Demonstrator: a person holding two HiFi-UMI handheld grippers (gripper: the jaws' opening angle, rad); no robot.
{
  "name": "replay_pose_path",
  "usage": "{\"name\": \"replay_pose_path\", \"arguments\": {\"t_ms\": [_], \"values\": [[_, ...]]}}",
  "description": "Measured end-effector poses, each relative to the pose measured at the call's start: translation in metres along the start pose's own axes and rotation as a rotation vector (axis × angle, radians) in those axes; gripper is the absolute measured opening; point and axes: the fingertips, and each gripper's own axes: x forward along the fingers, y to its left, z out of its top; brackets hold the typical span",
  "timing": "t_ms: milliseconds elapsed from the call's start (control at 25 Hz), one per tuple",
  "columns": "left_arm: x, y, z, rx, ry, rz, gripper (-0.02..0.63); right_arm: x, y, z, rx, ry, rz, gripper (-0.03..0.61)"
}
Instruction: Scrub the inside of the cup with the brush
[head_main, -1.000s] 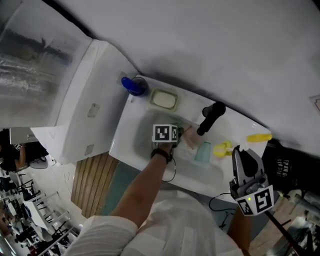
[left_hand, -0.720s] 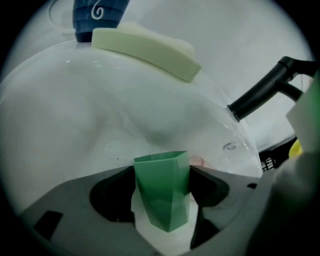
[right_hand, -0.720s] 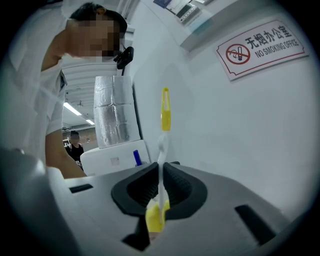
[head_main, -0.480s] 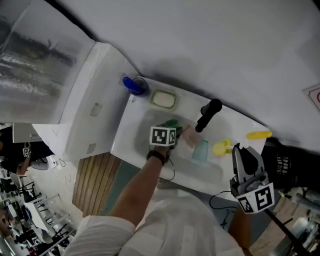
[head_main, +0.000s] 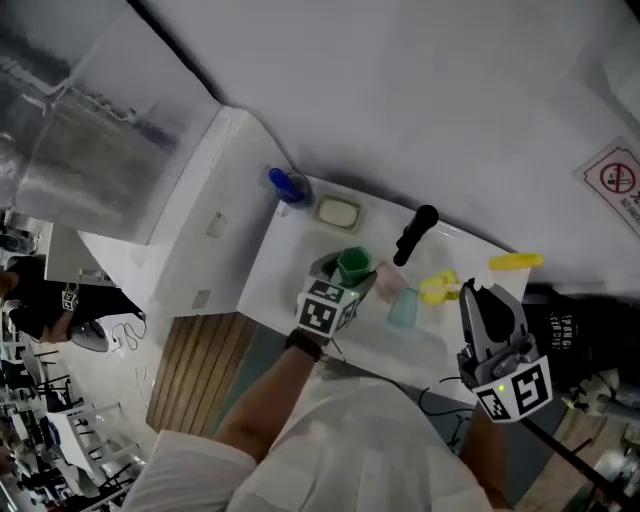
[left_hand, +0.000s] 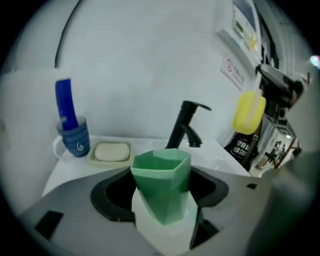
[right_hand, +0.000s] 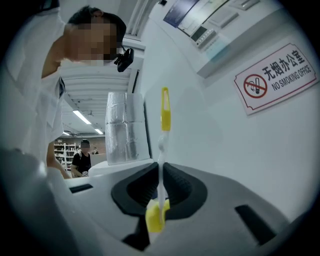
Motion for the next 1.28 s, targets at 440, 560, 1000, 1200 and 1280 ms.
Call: {"name": "replay_pose_path", "arguments": {"t_ms": [440, 560, 1000, 1200, 1280], "values": [[-0.095, -0.084, 0.071, 0.451, -0.209, -0.042, 0.308, -0.002, 0.067, 0.094, -0.051, -0.179, 0.150, 0.031], [-0.110, -0.106, 0.084, 0.555, -0.238, -0.066, 0.307, -0.003, 0.085, 0.113, -0.073, -0.211, 0.192, 0.031], [-0.148, -0.159, 0.124, 0.706, -0.337, -0.142, 0.307, 0.011, 0.108, 0.070, -0.070, -0.084, 0.229, 0.032], [-0.145, -0.157, 0.117, 0.733, -0.320, -0.153, 0.305, -0.003, 0.112, 0.107, -0.107, -0.174, 0.183, 0.029], [-0.144, -0.155, 0.114, 0.734, -0.316, -0.156, 0.305, -0.008, 0.114, 0.122, -0.121, -0.211, 0.182, 0.029]]}}
